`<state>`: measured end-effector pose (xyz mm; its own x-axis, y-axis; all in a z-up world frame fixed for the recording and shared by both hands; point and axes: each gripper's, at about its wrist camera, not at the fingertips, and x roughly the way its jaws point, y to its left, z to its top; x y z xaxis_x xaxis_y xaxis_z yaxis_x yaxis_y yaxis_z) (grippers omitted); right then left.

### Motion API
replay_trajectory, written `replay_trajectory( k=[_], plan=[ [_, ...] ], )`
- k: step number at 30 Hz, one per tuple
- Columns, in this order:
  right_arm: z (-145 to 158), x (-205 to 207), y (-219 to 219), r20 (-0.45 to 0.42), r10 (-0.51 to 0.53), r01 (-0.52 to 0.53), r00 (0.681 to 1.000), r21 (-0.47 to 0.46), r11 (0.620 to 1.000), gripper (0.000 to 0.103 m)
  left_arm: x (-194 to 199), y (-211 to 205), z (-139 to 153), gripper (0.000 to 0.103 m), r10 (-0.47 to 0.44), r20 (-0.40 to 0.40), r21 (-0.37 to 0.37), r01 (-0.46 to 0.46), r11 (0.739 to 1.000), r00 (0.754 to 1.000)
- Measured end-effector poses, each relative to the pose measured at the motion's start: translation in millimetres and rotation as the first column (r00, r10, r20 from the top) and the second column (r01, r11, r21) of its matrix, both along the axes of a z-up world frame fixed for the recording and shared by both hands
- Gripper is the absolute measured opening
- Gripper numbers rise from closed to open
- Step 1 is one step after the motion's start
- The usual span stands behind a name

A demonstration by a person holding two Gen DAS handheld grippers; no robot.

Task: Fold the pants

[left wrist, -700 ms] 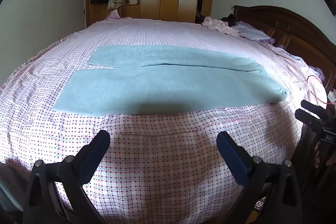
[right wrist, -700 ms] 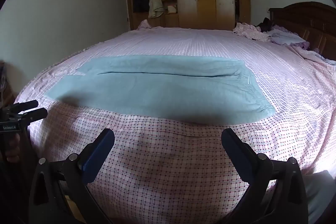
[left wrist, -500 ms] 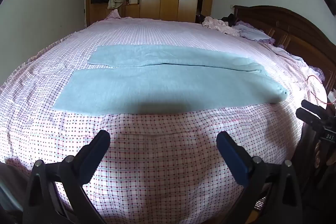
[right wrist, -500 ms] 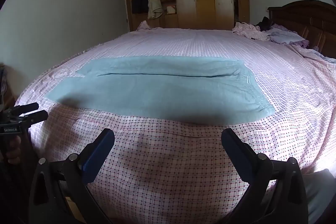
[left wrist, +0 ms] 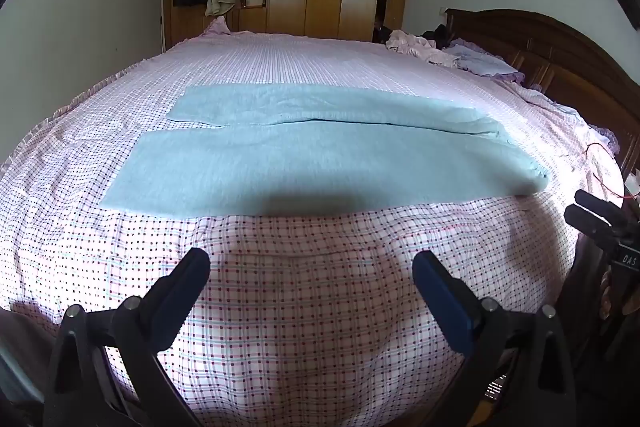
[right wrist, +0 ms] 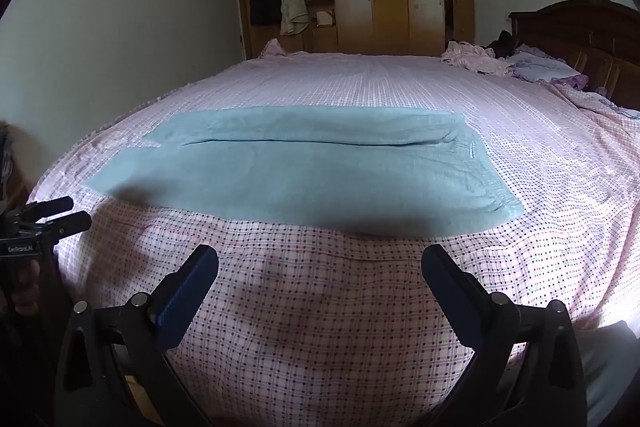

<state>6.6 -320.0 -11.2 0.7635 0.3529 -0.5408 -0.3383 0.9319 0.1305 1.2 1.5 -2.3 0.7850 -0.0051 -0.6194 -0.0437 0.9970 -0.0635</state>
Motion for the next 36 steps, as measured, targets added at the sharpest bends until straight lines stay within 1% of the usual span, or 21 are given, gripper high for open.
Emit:
replay_trajectory(
  k=[36],
  plan=[
    [-2.8, -1.3, 0.9, 0.001, 0.006, -0.006, 1.000, 0.002, 1.000, 0.098, -3.4, -3.0, 0.3, 0.103, -0.009, 0.001, 0.011, 0.009, 1.000, 1.000]
  ],
)
